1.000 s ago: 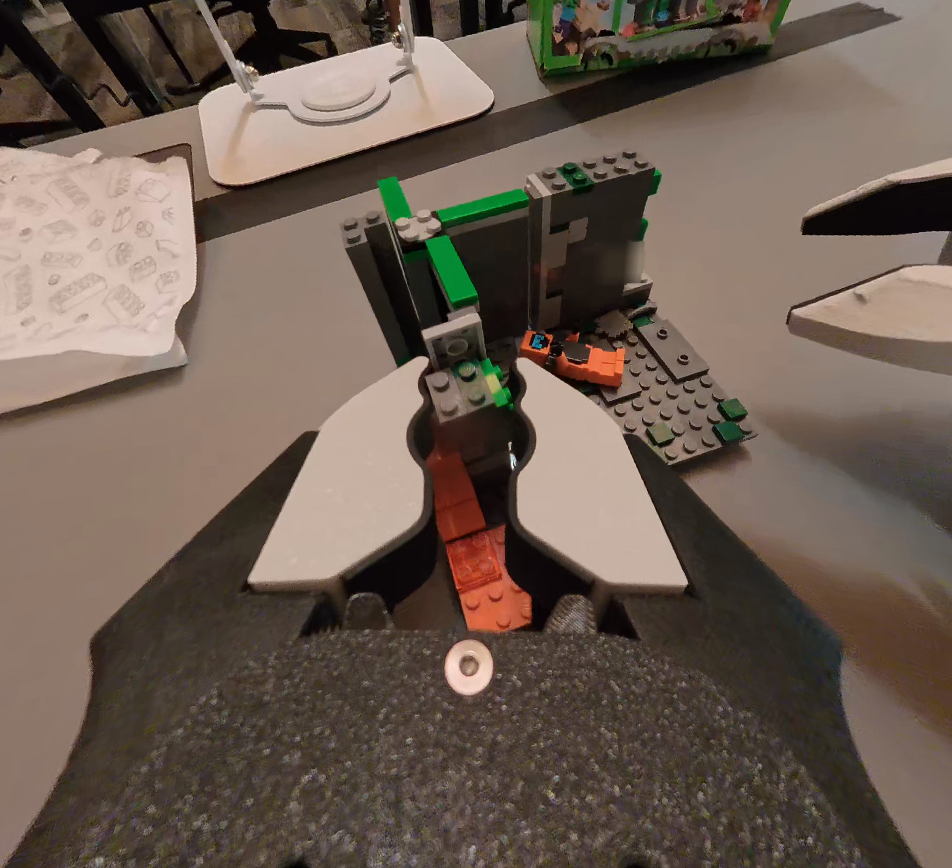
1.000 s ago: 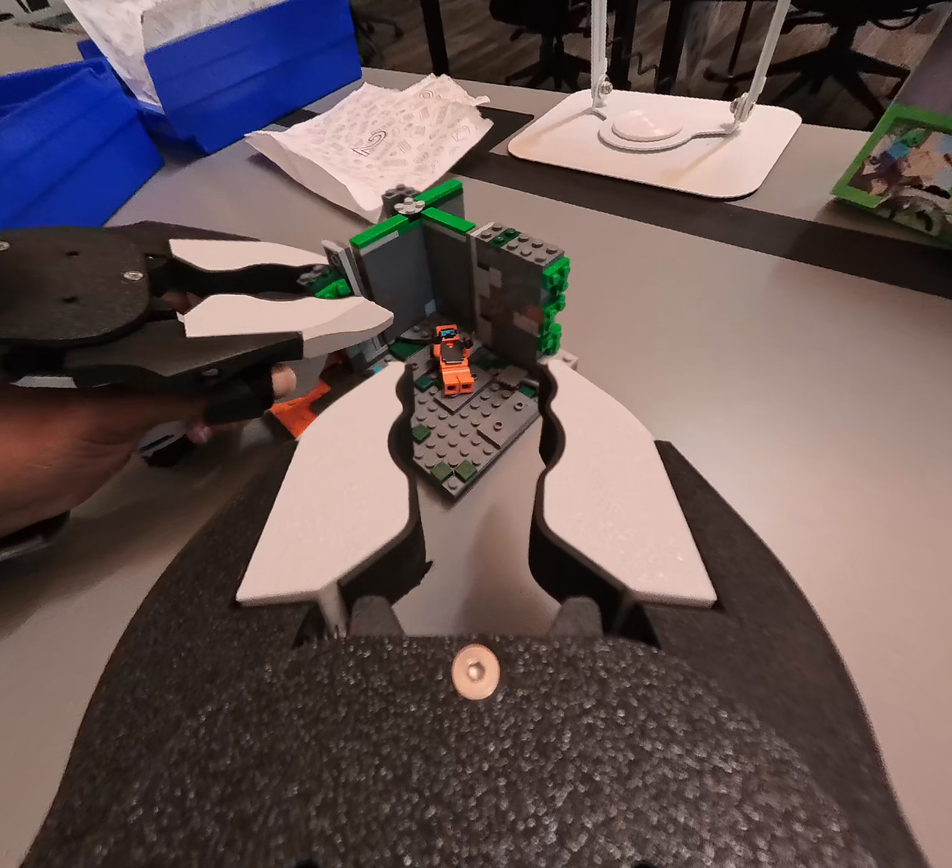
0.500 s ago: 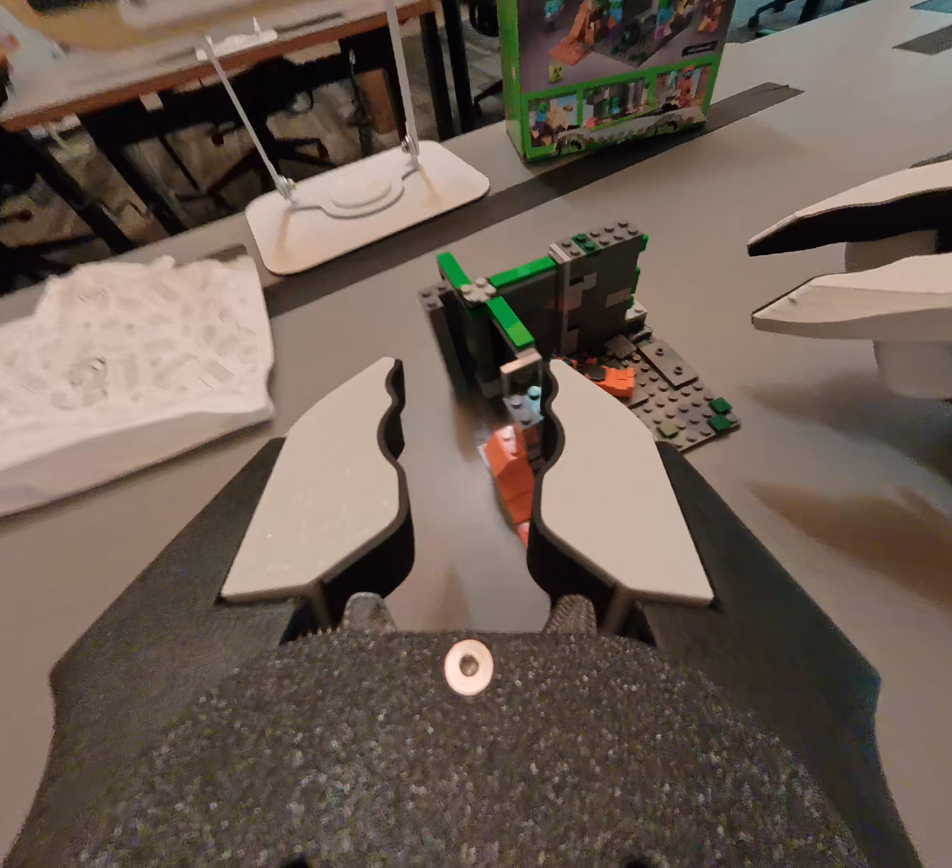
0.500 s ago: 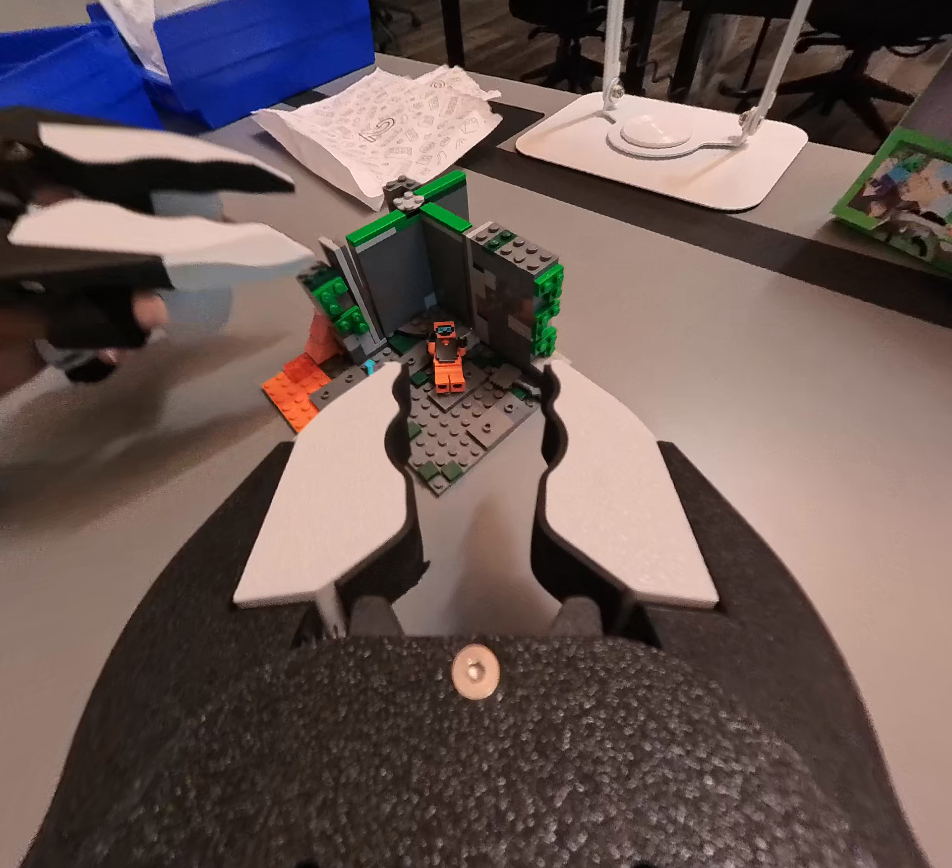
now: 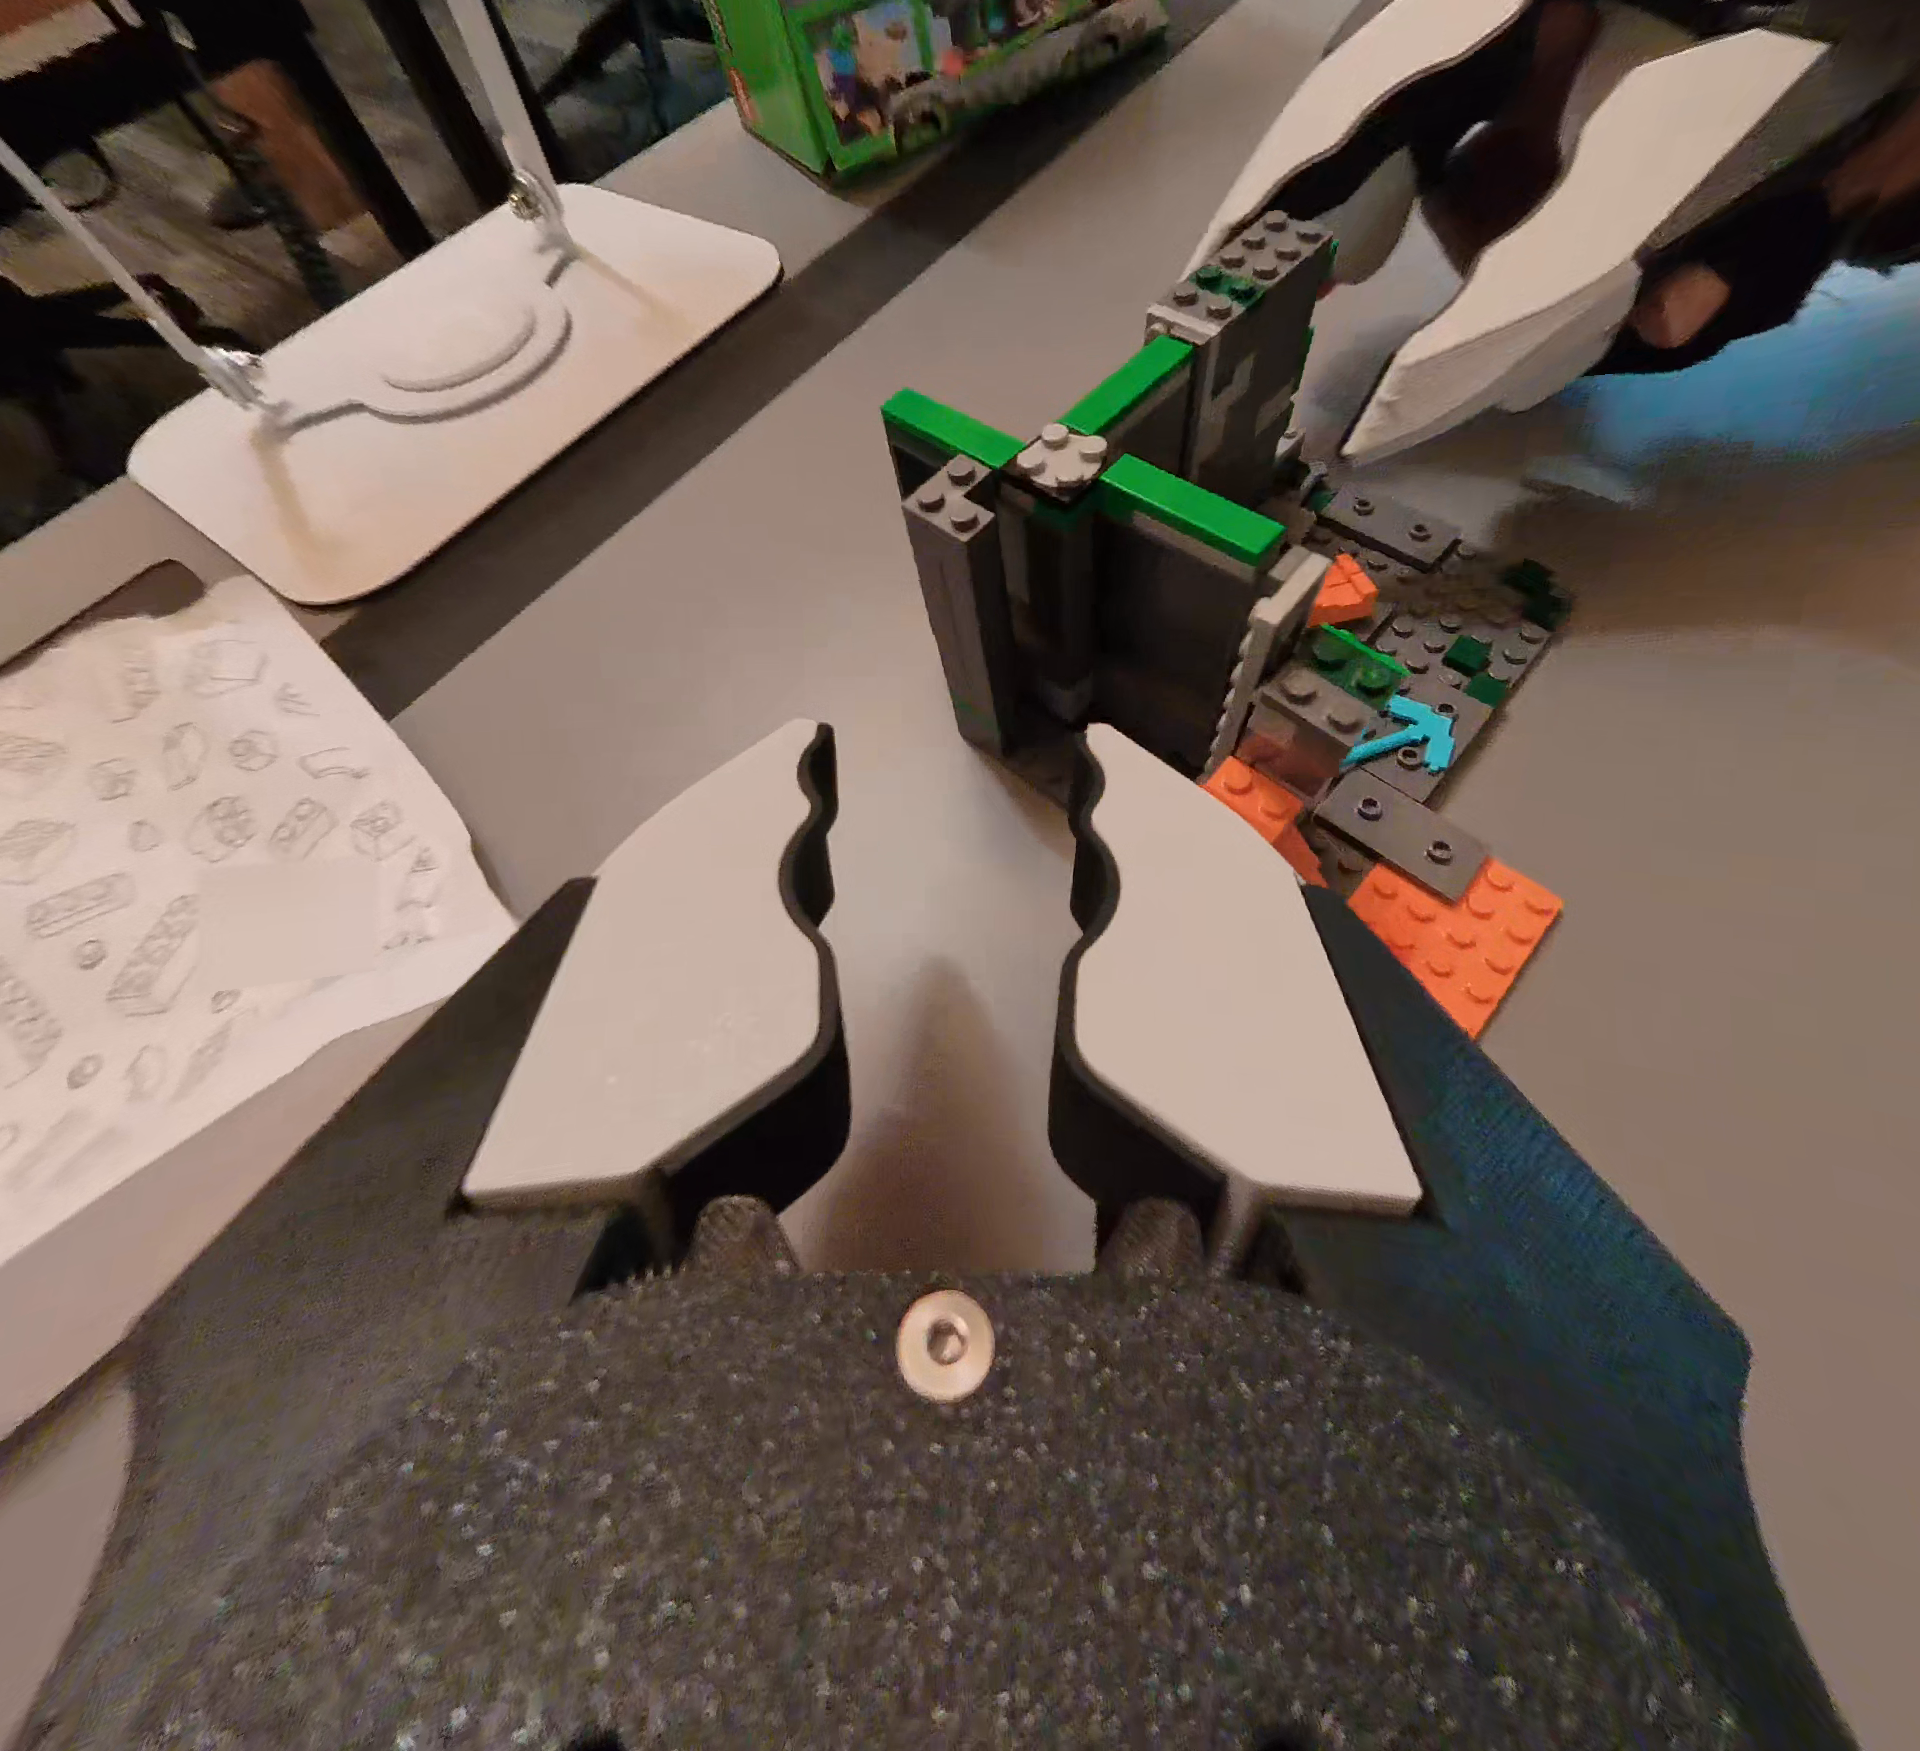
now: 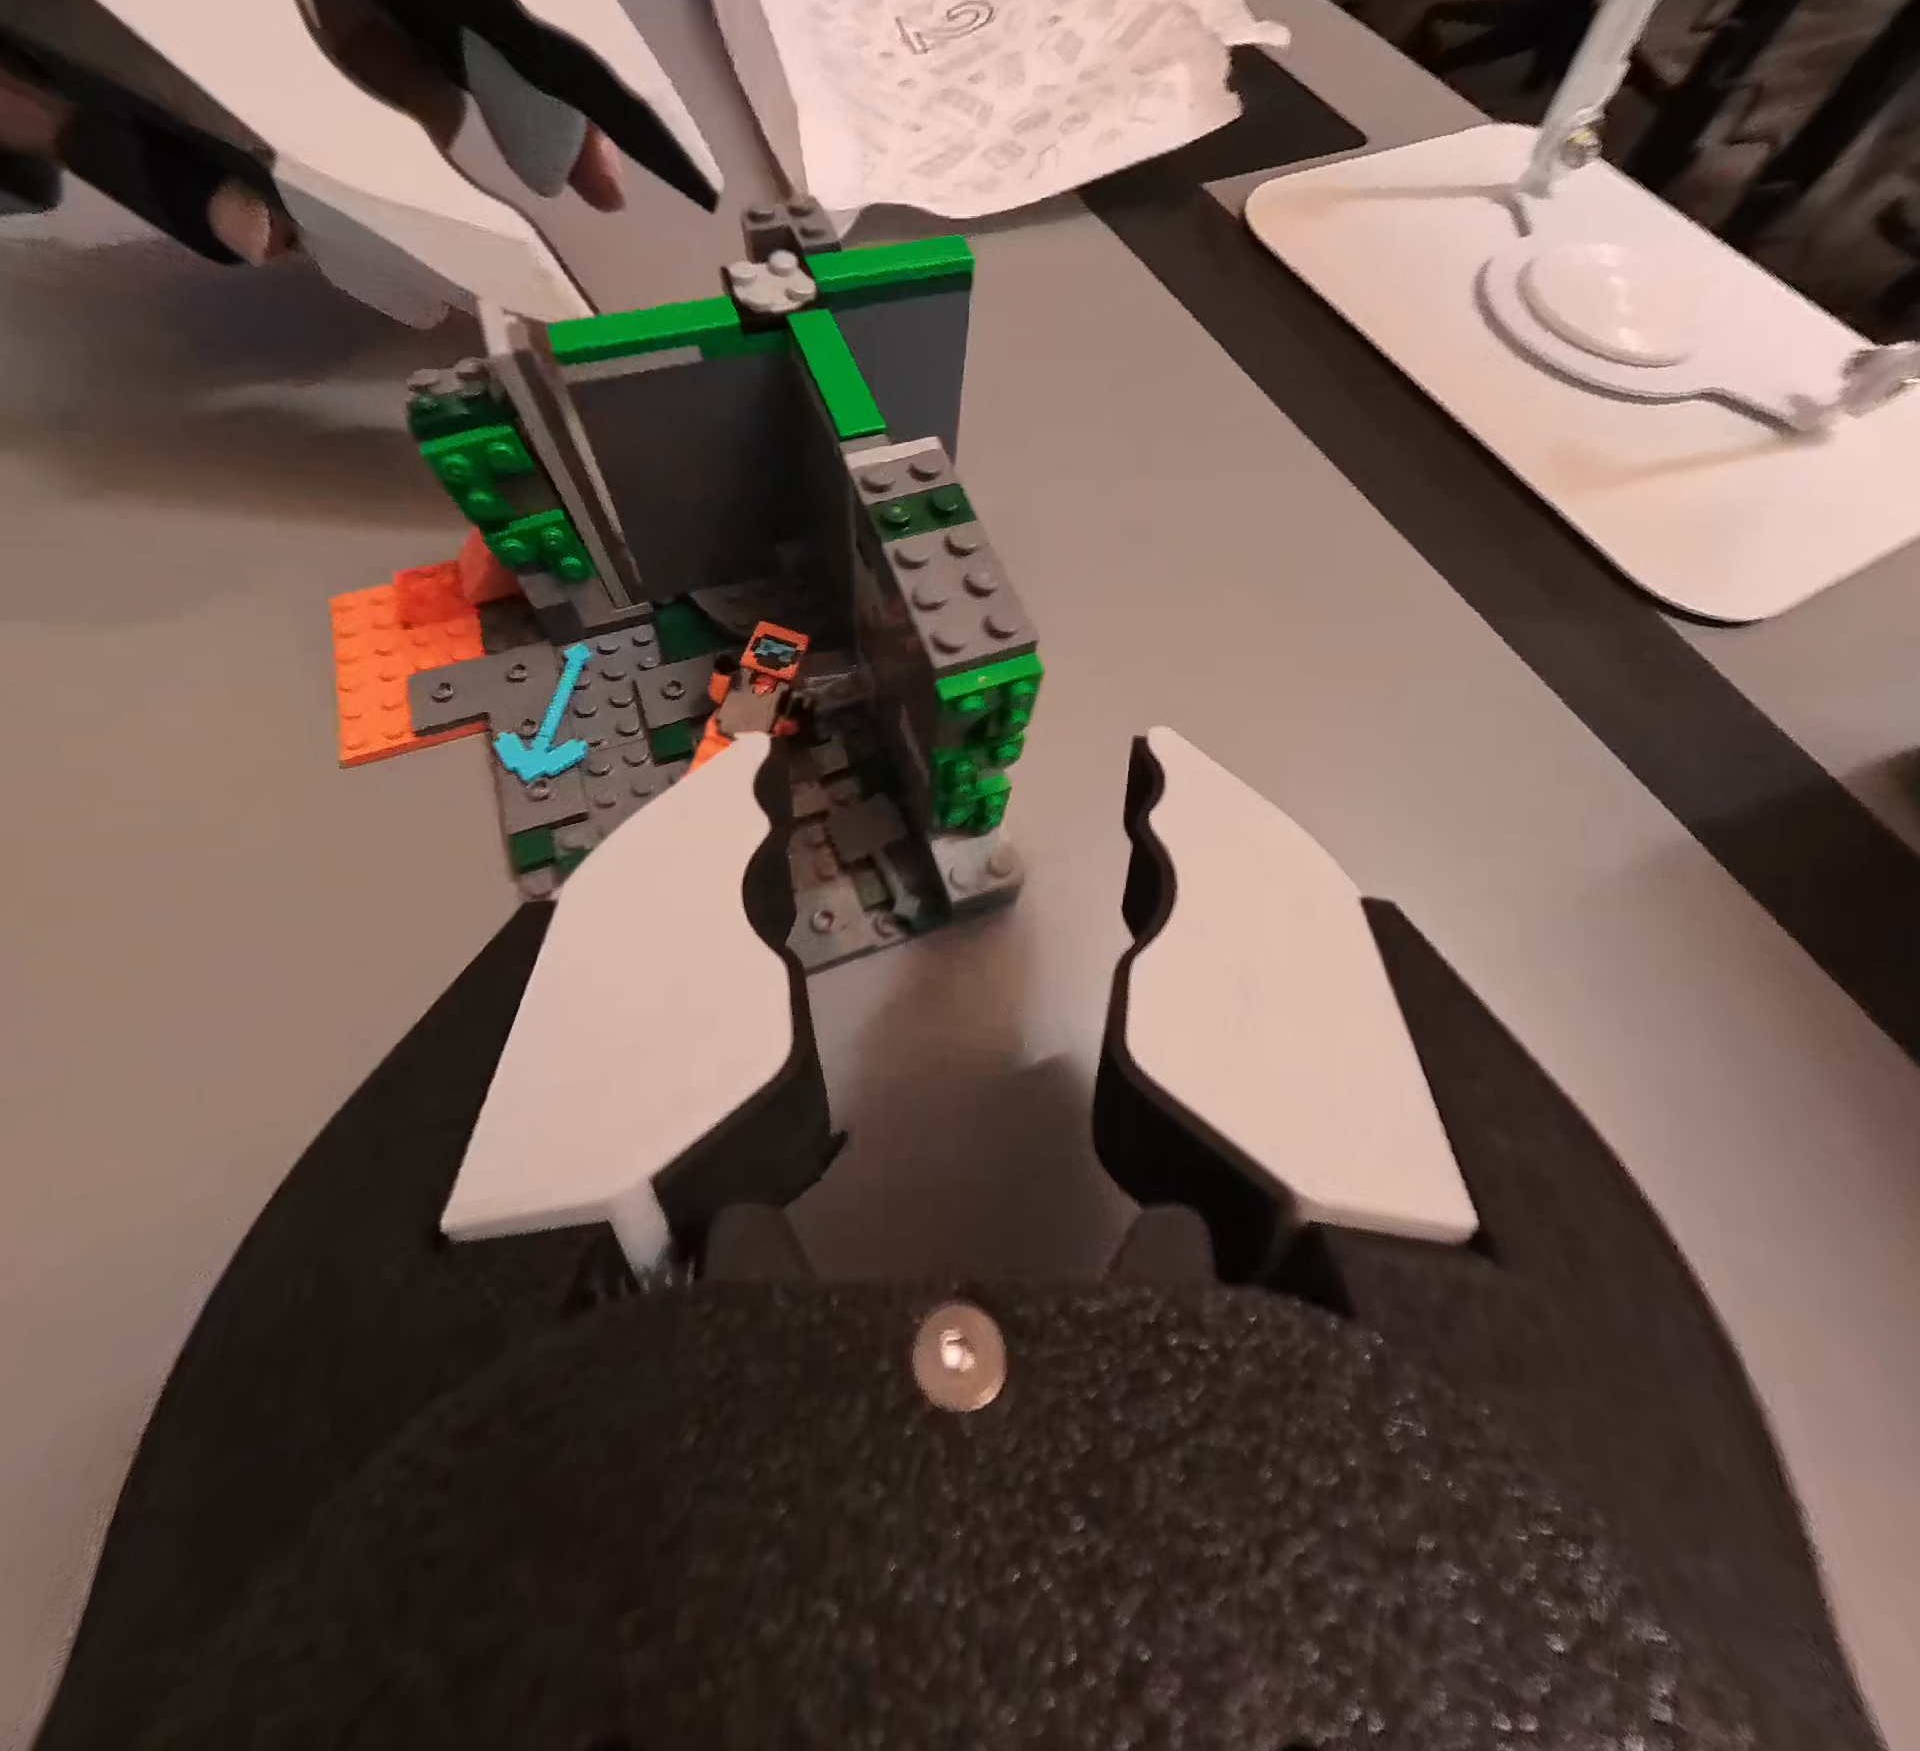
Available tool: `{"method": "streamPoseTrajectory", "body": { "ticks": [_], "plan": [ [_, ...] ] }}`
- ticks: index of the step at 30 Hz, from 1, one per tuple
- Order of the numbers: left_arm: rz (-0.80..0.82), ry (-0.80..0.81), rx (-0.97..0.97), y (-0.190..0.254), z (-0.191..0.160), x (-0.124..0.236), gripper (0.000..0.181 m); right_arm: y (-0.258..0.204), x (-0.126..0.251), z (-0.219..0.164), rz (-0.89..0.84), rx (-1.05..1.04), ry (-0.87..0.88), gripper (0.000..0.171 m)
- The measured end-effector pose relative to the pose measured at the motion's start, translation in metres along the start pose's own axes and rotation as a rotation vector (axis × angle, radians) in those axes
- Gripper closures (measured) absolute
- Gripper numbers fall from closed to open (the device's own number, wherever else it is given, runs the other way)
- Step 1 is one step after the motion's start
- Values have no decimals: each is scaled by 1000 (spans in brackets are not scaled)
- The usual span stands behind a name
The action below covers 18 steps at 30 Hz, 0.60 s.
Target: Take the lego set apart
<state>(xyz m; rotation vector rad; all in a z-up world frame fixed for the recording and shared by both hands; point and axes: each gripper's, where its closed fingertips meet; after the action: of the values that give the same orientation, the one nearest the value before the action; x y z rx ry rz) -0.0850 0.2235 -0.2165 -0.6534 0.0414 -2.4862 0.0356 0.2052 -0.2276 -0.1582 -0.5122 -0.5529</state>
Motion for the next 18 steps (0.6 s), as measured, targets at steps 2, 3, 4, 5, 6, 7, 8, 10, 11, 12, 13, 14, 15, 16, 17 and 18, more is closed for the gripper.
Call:
{"method": "streamPoseTrajectory", "body": {
  "ticks": [2,3,4,5,6,7,8,10,11,12,13,14,15,16,17,18],
  "plan": [
    [-9,-4,4,1,0,-4,140,2,-8,3,54,17,6,112],
    [-5,0,2,1,1,-4,140,0,-11,5,88,36,10,119],
    [-4,5,-3,3,1,-4,142,-2,-12,7,123,57,13,133],
    [-7,3,-9,5,-1,-4,143,-4,-13,9,158,80,11,150],
    [-7,-6,-20,6,-4,-4,144,-5,-14,9,200,97,1,151],
    [-4,-19,-32,7,-7,-5,145,-6,-14,8,248,99,-10,153],
    [0,-32,-45,8,-11,-5,145,-5,-14,8,286,100,-22,153],
    [0,-44,-74,11,-16,-5,146,1,-13,9,331,120,-44,153],
    [-6,-42,-76,13,-16,-5,147,5,-13,10,353,124,-53,154],
    [-13,-37,-71,15,-15,-5,147,9,-14,11,368,128,-61,154],
    [-19,-29,-65,16,-12,-5,148,13,-15,12,372,131,-68,153],
    [-22,-21,-60,18,-10,-4,148,19,-18,11,366,133,-73,153],
    [-25,-13,-56,19,-7,-4,149,24,-20,11,355,132,-73,153],
    [-28,-4,-55,20,-4,-4,149,28,-22,12,342,126,-63,153],
    [-35,4,-53,22,-2,-4,150,32,-24,13,330,121,-56,153],
    [-43,11,-47,25,0,-4,150,35,-25,14,317,121,-50,153]
  ]
}}
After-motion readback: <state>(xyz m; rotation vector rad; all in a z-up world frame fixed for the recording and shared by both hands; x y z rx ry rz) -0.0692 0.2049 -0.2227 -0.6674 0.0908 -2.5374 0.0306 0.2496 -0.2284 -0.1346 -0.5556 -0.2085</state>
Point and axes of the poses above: each gripper's, where its closed fingertips meet, x back along the fingers, z out of its top, y = z × x across the jaws, and after that the axes turned 7 degrees about z, right-handed
